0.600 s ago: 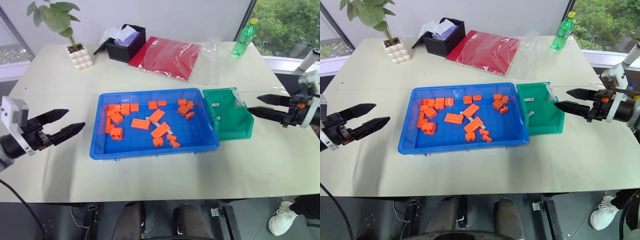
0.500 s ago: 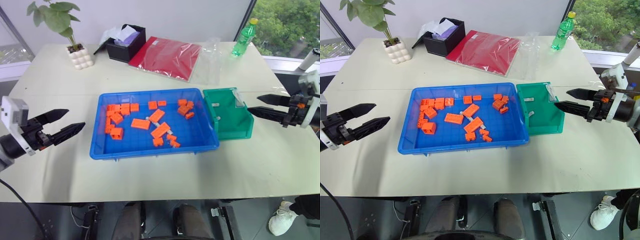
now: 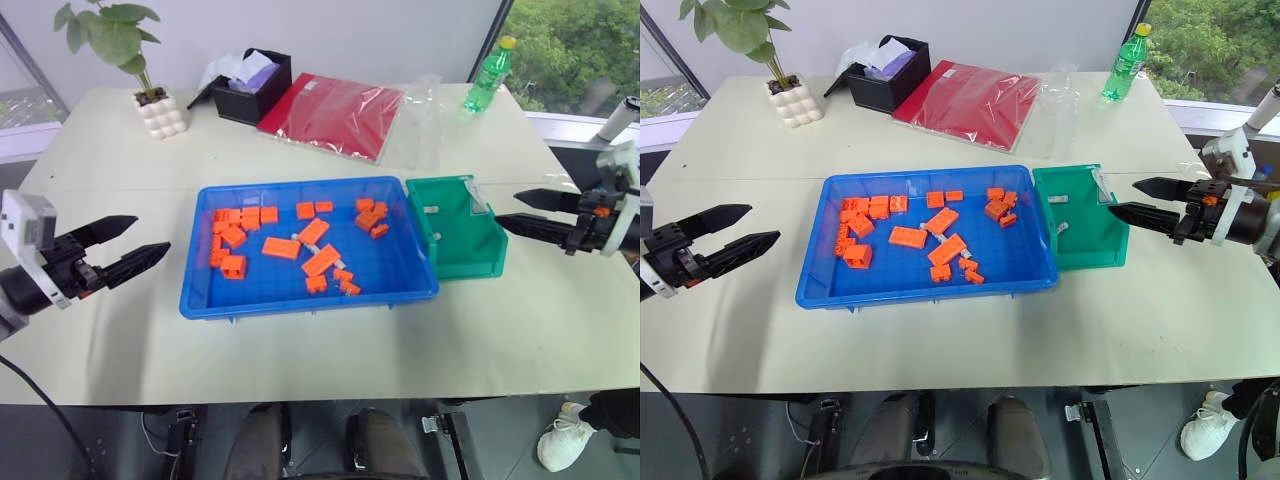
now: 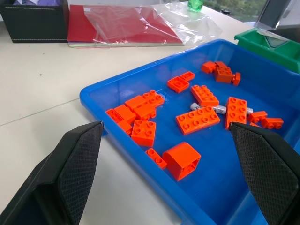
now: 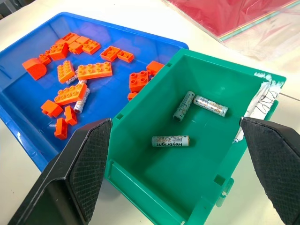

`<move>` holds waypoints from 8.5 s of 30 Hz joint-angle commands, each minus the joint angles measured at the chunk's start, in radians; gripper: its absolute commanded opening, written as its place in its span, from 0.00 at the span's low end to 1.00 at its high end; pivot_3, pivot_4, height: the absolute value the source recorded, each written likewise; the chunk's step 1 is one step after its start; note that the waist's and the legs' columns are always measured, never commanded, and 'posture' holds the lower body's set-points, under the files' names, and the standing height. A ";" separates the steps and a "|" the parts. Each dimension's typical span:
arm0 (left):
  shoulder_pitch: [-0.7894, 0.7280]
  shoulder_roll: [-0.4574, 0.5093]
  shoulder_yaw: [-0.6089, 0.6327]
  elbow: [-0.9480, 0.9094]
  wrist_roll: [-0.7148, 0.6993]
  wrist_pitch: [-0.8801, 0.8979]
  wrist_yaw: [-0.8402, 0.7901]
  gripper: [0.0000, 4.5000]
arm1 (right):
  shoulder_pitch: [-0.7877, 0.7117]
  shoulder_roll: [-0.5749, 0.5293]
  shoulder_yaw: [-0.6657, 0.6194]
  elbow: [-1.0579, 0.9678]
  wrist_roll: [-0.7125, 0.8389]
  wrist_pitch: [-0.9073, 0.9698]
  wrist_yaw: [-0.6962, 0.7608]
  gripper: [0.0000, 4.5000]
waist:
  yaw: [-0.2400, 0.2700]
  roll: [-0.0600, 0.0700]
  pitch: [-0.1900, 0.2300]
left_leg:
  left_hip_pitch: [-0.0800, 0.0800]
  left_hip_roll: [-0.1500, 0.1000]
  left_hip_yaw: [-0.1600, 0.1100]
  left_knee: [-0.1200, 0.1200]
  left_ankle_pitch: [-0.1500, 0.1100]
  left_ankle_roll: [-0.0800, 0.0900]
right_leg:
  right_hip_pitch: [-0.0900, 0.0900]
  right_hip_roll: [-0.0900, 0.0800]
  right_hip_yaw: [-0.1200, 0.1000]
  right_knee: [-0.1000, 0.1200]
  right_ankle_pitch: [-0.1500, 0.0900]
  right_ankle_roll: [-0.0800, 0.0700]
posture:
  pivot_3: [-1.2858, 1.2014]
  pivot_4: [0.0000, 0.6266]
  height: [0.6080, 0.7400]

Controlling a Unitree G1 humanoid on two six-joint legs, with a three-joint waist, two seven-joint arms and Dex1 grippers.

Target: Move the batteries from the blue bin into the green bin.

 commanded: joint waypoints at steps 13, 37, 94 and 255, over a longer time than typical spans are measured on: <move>-0.021 0.011 0.022 -0.018 -0.002 -0.017 -0.001 1.00 | -0.007 0.003 -0.035 -0.016 0.007 -0.028 -0.018 0.99 | 0.000 0.000 0.000 | 0.000 0.000 0.000 0.000 0.000 0.000 | 0.000 0.000 0.000 0.000 0.000 0.000 | 0.52 0.24 1.00; -0.499 0.201 -0.493 0.470 0.265 -0.139 -0.505 1.00 | -0.227 0.159 0.103 -0.302 0.076 0.089 -0.132 0.99 | 0.000 0.001 0.000 | -0.001 0.000 0.001 0.000 0.000 0.000 | -0.002 0.002 0.000 0.001 0.000 0.000 | 0.52 0.24 1.00; -0.498 0.027 -0.442 0.236 0.260 -0.110 -0.339 1.00 | -0.557 0.934 0.780 0.445 -0.684 -0.457 -0.270 0.94 | -0.014 0.000 0.000 | -0.005 0.000 0.001 0.006 0.003 -0.006 | -0.010 0.001 0.000 0.014 0.000 0.000 | 0.52 0.24 1.00; -0.434 -0.052 -0.402 0.202 0.230 -0.158 -0.216 1.00 | -0.499 0.951 0.637 -0.014 -0.327 0.481 -0.626 0.99 | -0.030 -0.001 -0.001 | -0.006 -0.001 0.001 0.001 0.004 -0.007 | -0.014 0.000 0.001 0.014 0.000 0.000 | 0.52 0.24 1.00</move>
